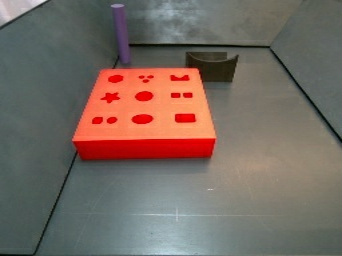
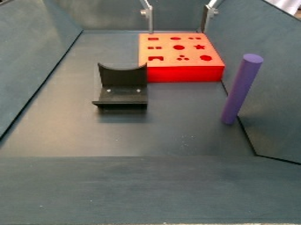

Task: Pick up the round object. Move up. Move to above the board. Insert the round object.
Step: Pick up the round object.

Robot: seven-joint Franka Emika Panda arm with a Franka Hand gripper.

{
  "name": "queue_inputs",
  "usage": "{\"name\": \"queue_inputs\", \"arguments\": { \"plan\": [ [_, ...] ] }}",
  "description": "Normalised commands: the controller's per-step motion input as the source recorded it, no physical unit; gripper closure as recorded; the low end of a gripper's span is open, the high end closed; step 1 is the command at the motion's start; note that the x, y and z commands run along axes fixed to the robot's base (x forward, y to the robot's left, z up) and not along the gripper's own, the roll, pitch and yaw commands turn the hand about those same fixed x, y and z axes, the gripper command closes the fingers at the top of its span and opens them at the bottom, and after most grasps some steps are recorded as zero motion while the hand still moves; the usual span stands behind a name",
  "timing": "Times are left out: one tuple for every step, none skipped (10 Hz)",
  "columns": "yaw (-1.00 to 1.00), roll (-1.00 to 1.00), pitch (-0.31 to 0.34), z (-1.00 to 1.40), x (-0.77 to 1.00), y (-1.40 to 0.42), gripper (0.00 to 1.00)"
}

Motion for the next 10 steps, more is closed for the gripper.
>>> {"name": "queue_inputs", "arguments": {
  "plan": [
    [-0.07, 0.03, -0.110, -0.03, -1.00, 0.11, 0.00],
    [0.00, 0.05, -0.113, 0.00, -1.00, 0.03, 0.00],
    [0.00, 0.04, -0.110, 0.03, -1.00, 0.00, 0.00],
    [0.00, 0.05, -0.113, 0.01, -1.00, 0.04, 0.00],
    [0.00, 0.11, -0.101, -0.04, -1.00, 0.10, 0.00],
    [0.00, 0.13, -0.117, -0.05, -1.00, 0.13, 0.00],
    [-0.01, 0.09, -0.123, -0.11, -1.00, 0.20, 0.00],
    [-0.03, -0.01, -0.196, -0.12, -0.84, 0.23, 0.00],
    [0.00, 0.00, -0.101, -0.21, -0.49, 0.24, 0.00],
    [0.00, 0.00, -0.087, -0.24, -0.51, 0.24, 0.00]
  ]
}}
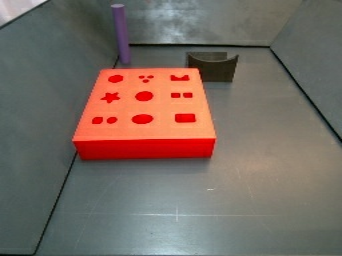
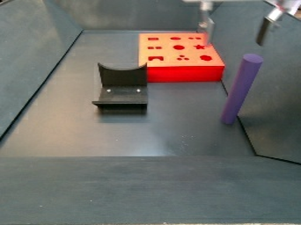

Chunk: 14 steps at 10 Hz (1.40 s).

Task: Pick up the round object. Move up. Move to above the board. Insert the round object.
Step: Pick up the round object.

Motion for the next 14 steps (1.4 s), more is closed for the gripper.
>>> {"name": "queue_inputs", "arguments": {
  "plan": [
    [-0.02, 0.00, -0.081, -0.24, -0.56, 0.22, 0.00],
    [-0.04, -0.03, -0.123, -0.19, -0.69, 0.21, 0.00],
    [0.00, -0.03, -0.101, -0.27, -0.42, 0.23, 0.00],
    [0.00, -0.08, -0.020, -0.36, 0.00, 0.19, 0.00],
    [-0.05, -0.10, -0.016, -0.36, 0.03, 0.11, 0.00],
    [-0.07, -0.13, -0.039, -0.29, 0.00, 0.07, 0.00],
    [-0.05, -0.13, -0.044, -0.23, 0.00, 0.02, 0.00],
    [-0.01, -0.15, -0.060, -0.23, 0.00, 0.00, 0.00],
    [-0.02, -0.11, -0.033, -0.12, 0.00, 0.00, 0.00],
    [0.00, -0.02, -0.014, 0.00, 0.00, 0.01, 0.00],
    [0.00, 0.00, 0.000, 0.00, 0.00, 0.00, 0.00],
    [0.00, 0.00, 0.000, 0.00, 0.00, 0.00, 1.00],
    [0.00, 0.00, 0.000, 0.00, 0.00, 0.00, 1.00],
    [0.00, 0.00, 0.000, 0.00, 0.00, 0.00, 1.00]
  ]
}}
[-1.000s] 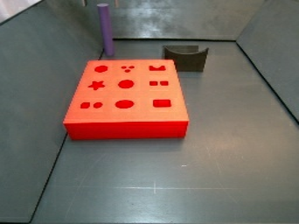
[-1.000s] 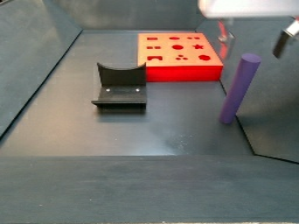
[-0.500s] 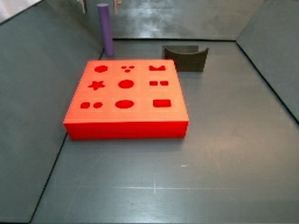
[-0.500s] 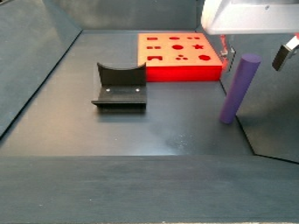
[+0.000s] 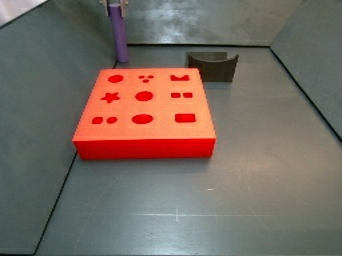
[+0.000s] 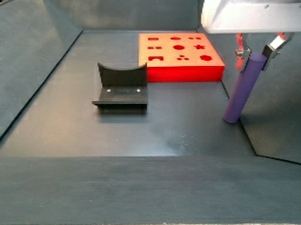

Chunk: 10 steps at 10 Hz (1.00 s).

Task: Pick up the round object. Move up. Move to above the board. Insert the round object.
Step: Pick up the round object, then move up.

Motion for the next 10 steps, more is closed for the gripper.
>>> {"name": "queue_inputs", "arguments": {
  "plan": [
    [0.00, 0.00, 0.000, 0.00, 0.00, 0.00, 1.00],
    [0.00, 0.00, 0.000, 0.00, 0.00, 0.00, 1.00],
    [0.00, 0.00, 0.000, 0.00, 0.00, 0.00, 1.00],
    [0.00, 0.00, 0.000, 0.00, 0.00, 0.00, 1.00],
    [0.00, 0.00, 0.000, 0.00, 0.00, 0.00, 1.00],
    [0.00, 0.00, 0.000, 0.00, 0.00, 0.00, 1.00],
    [0.00, 0.00, 0.000, 0.00, 0.00, 0.00, 1.00],
    [0.00, 0.00, 0.000, 0.00, 0.00, 0.00, 1.00],
    [0.00, 0.00, 0.000, 0.83, 0.00, 0.00, 1.00],
    [-0.04, 0.01, 0.033, 0.82, 0.02, -0.01, 1.00]
  ]
}}
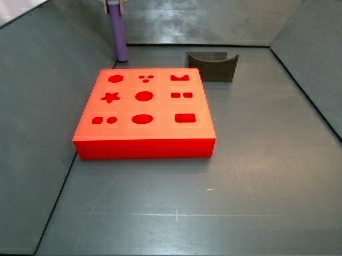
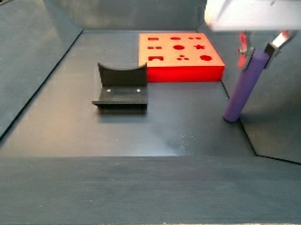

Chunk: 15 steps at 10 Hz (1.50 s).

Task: Pick up the round object. Move up. Move to above the board. Insert the round object.
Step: Move up, then move to above the board.

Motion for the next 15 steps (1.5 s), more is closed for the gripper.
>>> {"name": "queue_inputs", "arguments": {
  "plan": [
    [-0.04, 0.02, 0.059, 0.74, 0.01, -0.01, 1.00],
    [-0.03, 0.05, 0.080, 0.59, 0.01, 0.01, 1.00],
    [-0.02, 0.06, 0.088, 0.46, 0.01, 0.01, 1.00],
    [-0.01, 0.08, 0.086, 0.29, -0.01, 0.01, 1.00],
    [0.00, 0.08, 0.083, 0.21, -0.01, 0.00, 1.00],
    [0.38, 0.12, 0.287, 1.00, 0.02, -0.04, 1.00],
    [0.36, 0.12, 0.293, 1.00, 0.02, -0.03, 1.00],
    [0.24, 0.12, 0.244, 1.00, 0.02, -0.03, 1.00],
    [0.16, 0.11, 0.180, 1.00, 0.01, -0.03, 1.00],
    [0.09, 0.10, 0.113, 1.00, -0.01, -0.02, 1.00],
    [0.06, 0.10, 0.093, 1.00, -0.01, -0.02, 1.00],
    [0.04, 0.09, 0.074, 0.83, -0.01, -0.01, 1.00],
    [0.03, 0.08, 0.074, 0.68, -0.01, -0.01, 1.00],
    [0.02, 0.08, 0.074, 0.53, 0.00, -0.01, 1.00],
    [0.02, 0.08, 0.076, 0.38, 0.00, -0.01, 1.00]
  ]
}}
